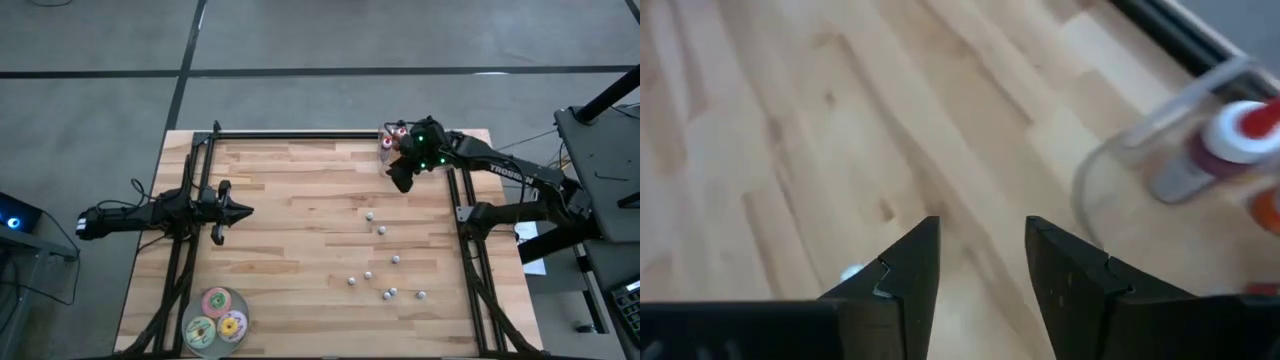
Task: Pick & Place food coloring
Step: Put the small blue food coloring bottle into the bin
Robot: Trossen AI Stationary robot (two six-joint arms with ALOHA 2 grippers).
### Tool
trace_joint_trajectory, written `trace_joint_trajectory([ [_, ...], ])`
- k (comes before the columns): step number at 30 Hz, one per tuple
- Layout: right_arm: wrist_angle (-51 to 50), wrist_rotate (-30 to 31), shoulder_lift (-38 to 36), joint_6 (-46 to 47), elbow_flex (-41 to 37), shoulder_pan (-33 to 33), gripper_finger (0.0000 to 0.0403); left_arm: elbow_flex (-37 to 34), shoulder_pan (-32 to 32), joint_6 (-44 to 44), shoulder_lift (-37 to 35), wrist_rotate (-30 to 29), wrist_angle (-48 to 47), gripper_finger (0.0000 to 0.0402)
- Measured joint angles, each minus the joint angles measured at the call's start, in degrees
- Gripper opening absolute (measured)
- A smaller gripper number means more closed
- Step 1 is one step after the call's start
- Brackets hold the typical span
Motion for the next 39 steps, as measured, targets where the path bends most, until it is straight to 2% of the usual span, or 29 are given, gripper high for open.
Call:
trace_joint_trajectory([
  [18,0.09,0.17,3.1,-1.0,7.88,14.18,0.0141,-0.01,0.0,-0.01,0.0,0.0,0.0,0.0],
  [33,0.07,0.24,7.66,3.52,9.75,20.58,0.0131,-0.01,0.0,0.0,0.0,0.0,0.0,0.0],
  [39,-2.51,0.02,9.69,1.22,13.23,22.77,0.0128,-0.02,0.0,-0.01,0.0,0.0,0.0,0.0],
])
